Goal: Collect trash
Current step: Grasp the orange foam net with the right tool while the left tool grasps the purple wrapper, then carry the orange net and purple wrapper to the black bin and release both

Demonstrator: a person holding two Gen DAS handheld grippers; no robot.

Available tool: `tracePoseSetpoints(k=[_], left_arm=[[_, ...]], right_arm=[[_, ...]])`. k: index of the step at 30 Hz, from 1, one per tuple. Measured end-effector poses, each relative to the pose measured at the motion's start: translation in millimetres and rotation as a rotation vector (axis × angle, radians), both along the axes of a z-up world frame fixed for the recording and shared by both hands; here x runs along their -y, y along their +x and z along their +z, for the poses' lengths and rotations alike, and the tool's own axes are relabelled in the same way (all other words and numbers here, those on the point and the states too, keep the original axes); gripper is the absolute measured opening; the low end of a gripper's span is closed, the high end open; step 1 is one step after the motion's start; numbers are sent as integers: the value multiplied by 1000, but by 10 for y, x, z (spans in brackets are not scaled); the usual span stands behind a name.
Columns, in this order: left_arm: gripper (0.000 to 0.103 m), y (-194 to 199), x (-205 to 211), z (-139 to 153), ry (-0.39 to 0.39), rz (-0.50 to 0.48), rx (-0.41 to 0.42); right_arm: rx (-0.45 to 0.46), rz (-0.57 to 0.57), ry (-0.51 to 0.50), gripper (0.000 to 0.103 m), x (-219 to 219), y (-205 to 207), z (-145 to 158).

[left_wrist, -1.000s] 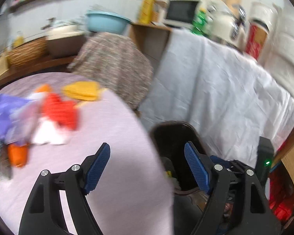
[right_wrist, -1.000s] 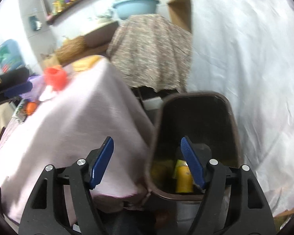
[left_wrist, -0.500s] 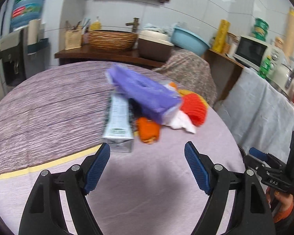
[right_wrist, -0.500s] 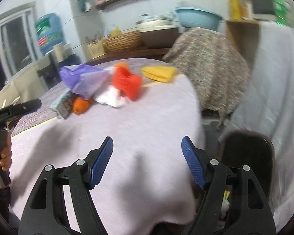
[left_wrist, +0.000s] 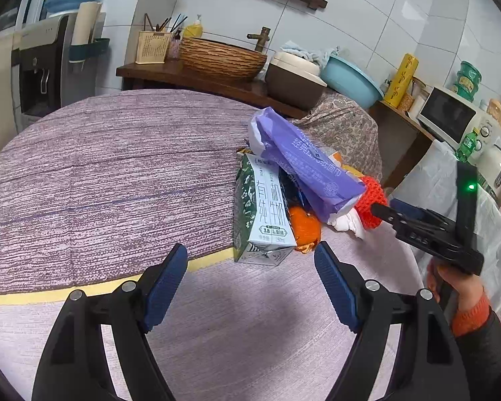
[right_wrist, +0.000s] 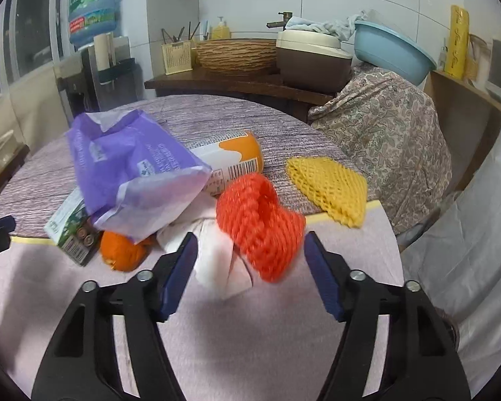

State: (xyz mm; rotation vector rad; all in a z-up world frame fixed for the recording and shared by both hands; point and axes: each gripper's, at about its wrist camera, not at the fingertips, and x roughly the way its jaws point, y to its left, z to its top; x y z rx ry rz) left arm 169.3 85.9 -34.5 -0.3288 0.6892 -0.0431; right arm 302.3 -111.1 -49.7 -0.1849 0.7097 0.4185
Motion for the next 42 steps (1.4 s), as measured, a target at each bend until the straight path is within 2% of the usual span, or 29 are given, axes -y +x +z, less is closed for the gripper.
tracePoseSetpoints(k=[2, 4, 7, 13, 17, 22, 24, 28, 29, 32, 37, 42], left_arm=[[77, 62, -29, 20, -20, -7, -2], [77, 129, -49, 21, -42, -23, -11], [77, 271, -79, 45, -83, -43, -26], [77, 673, -100, 76, -170, -73, -72], [77, 909, -138, 80, -269, -82, -95], [76, 1089, -141, 125, -293, -61, -109], [73, 1167, -117, 129, -278, -62, -127], [52, 1286, -100, 118, -264, -47, -154], [44, 1292, -98, 113, -260, -44, -155], [29, 1253, -71, 123, -258, -46, -145], [16, 1091, -8, 247, -202, -46, -64], [14, 813, 25, 383, -214, -55, 6]], right_arm=[[-11, 2, -20, 52, -74, 92, -55], [-17, 4, -60, 25, -128, 135, -118], [18, -6, -54, 15, -97, 82, -96], [85, -4, -30, 13, 17, -168, 73], [91, 1, -12, 13, 92, -324, 124], [93, 9, -4, 13, 165, -475, 115], [89, 8, 7, 13, 193, -518, 114], [97, 9, 12, 13, 224, -584, 116], [99, 10, 11, 13, 222, -599, 116], [98, 9, 30, 13, 271, -650, 121], [101, -1, 71, 13, 366, -740, 140], [105, -10, 122, 13, 478, -866, 141]])
